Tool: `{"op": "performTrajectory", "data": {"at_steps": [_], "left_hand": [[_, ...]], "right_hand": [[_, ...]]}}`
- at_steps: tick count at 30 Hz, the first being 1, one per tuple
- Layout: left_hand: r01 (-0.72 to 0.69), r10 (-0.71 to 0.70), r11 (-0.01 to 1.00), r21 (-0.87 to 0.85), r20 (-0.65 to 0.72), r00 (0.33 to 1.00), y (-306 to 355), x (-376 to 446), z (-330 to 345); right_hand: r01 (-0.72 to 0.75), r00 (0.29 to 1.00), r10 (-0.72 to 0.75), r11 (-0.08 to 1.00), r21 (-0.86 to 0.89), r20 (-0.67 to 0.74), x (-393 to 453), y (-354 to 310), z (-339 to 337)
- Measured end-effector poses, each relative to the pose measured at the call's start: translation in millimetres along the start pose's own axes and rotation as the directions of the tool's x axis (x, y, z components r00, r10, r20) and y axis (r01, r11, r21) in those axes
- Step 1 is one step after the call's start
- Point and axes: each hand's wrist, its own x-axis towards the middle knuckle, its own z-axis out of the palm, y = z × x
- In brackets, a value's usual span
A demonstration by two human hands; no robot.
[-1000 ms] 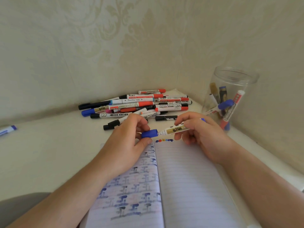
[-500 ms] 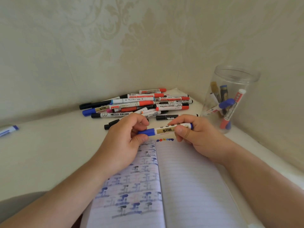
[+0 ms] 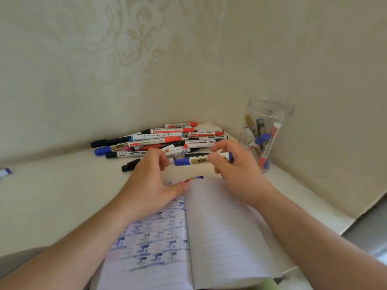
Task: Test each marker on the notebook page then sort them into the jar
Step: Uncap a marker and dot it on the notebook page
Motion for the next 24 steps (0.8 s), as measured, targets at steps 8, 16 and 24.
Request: {"op": "performTrajectory", "data": {"at_steps": [8,16,24], "left_hand": [[-0.005,-0.036,0.977,0.214,0.186,0.982,11.0,3.5,1.0],[0.004,-0.053,0.975,0.223,0.21,0.976,11.0,4.9,-0.4],[-0.013,-0.031,0.979,0.202,0.211,0.977,6.5,4.0,-0.3]], "right_hand": [[0.316,0.796,-0.28,0.948,-0.025,-0.536,13.5,-81.9,-127.3],[-0.044,0.92,-0.137,0.895,-0.445,-0.367,46.2,-45.0,-143.4],[-0.047,0.961,-0.169,0.682,-0.73,-0.22,49.7,-54.7,-130.3]]}}
